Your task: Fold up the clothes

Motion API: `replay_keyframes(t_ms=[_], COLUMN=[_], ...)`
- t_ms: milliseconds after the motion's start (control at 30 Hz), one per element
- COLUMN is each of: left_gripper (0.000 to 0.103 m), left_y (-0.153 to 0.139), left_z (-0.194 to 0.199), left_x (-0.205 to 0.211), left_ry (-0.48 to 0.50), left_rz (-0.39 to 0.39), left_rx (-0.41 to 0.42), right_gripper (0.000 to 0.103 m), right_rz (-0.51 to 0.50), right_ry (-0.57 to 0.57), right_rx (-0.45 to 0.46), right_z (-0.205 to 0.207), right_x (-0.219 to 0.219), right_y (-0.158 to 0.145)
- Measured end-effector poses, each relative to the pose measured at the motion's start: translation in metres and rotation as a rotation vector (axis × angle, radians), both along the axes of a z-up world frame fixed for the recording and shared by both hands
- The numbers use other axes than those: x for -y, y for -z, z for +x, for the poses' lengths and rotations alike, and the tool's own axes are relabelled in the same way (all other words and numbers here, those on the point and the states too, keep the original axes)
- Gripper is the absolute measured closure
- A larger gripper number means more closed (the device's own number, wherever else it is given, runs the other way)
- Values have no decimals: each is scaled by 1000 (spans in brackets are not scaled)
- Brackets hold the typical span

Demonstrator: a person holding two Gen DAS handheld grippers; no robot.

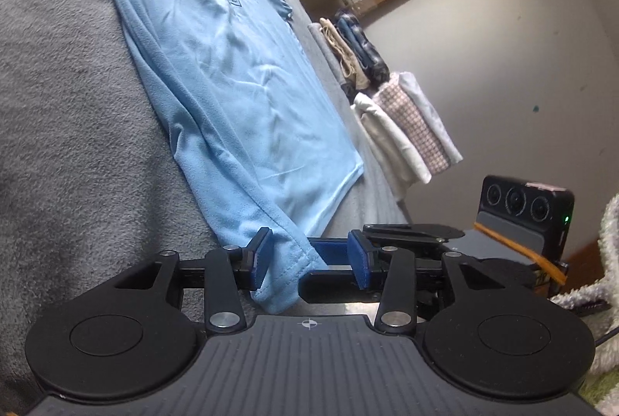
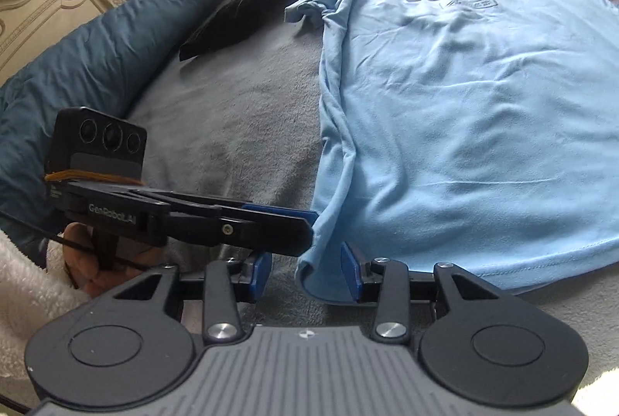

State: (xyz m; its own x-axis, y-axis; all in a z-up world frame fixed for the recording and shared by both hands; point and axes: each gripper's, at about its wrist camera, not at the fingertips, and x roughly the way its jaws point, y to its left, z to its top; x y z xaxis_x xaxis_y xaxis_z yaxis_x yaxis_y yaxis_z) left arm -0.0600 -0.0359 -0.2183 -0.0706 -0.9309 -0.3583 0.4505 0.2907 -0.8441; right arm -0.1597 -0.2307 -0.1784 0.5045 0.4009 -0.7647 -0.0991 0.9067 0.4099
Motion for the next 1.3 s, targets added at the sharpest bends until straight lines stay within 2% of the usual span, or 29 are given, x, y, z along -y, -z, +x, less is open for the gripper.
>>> replay_keyframes(t_ms=[100,133,233,333,433,500,667,767,867,1033,1133,1200,1267,1300], left_gripper=[61,61,61,61,61,61,61,61,62,63,64,64,64,64], left_y=[2,2,0,-5,-9,-10,-12,-10,-6,-5,-5,-5,-6,-6], left_z=[3,3,6,13,24,30,38,42,46,50,50,49,45,43], left_x=[-6,-8,-19,-37,-59,-71,-81,-72,-60,-49,-45,-43,-39,-36], left_ry=[-20,-24,-54,-115,-191,-234,-289,-289,-278,-258,-241,-229,-203,-191], left_rz=[-3,-1,7,6,-3,-6,15,46,87,142,172,193,202,210], left_rx=[-25,-29,-30,-38,-61,-77,-75,-81,-69,-50,-38,-29,-32,-28], right_gripper=[78,90,99,99,99,99,99,99,96,83,83,82,72,67], right_rz=[-51,-64,-86,-84,-44,-73,-126,-175,-205,-148,-126,-107,-88,-77], right_ry=[4,4,-1,-47,-183,-277,-425,-504,-551,-518,-463,-331,-183,-67], right_rx=[18,23,33,74,177,199,150,111,35,-72,-92,-84,-72,-66], right_z=[4,5,5,1,-4,-1,13,14,19,19,14,13,12,12], right_x=[-5,-6,-10,-15,-30,-45,-67,-77,-82,-80,-67,-31,9,38], right_y=[3,5,7,-1,-21,-24,-6,3,12,28,21,7,-7,-14])
